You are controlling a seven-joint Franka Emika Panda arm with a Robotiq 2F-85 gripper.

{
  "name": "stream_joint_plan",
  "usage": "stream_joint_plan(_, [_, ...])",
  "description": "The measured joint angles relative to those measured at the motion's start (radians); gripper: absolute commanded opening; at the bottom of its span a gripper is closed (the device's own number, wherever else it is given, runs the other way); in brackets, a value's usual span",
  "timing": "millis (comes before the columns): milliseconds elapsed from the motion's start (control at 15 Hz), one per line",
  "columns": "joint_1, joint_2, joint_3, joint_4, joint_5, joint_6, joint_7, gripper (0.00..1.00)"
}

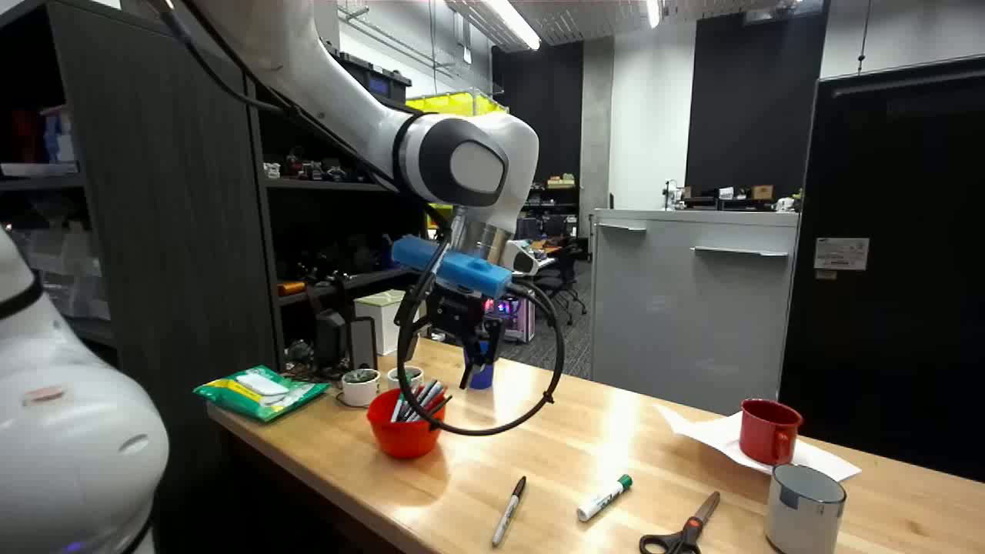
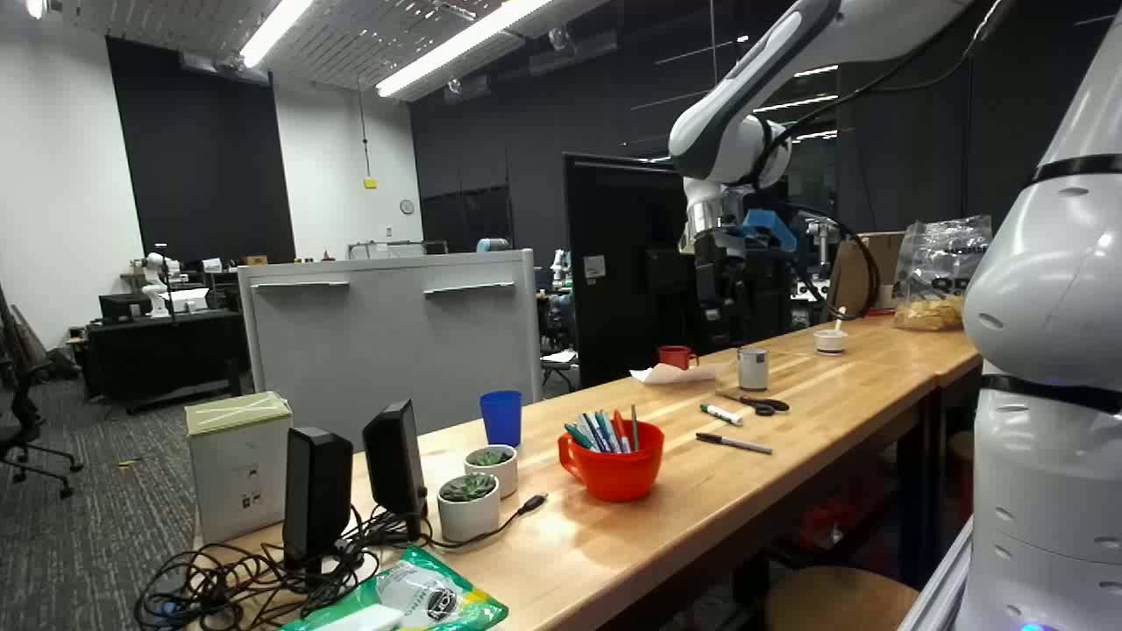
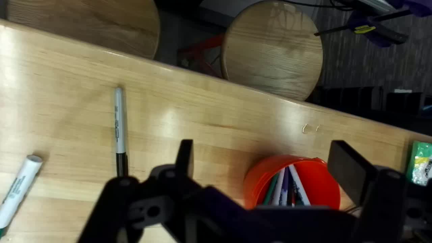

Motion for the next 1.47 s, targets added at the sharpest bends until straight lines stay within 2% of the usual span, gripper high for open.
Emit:
stream_joint_plan(1000, [-0.007, 0.003, 0.007, -0.001, 0.000, 0.005, 0.002, 1.00])
stream_joint_plan(1200, [-0.014, 0.005, 0.022, -0.017, 0.043, 0.061, 0.035, 1.00])
stream_joint_plan(1467, [-0.014, -0.001, 0.066, -0.083, 0.154, 0.205, 0.133, 1.00])
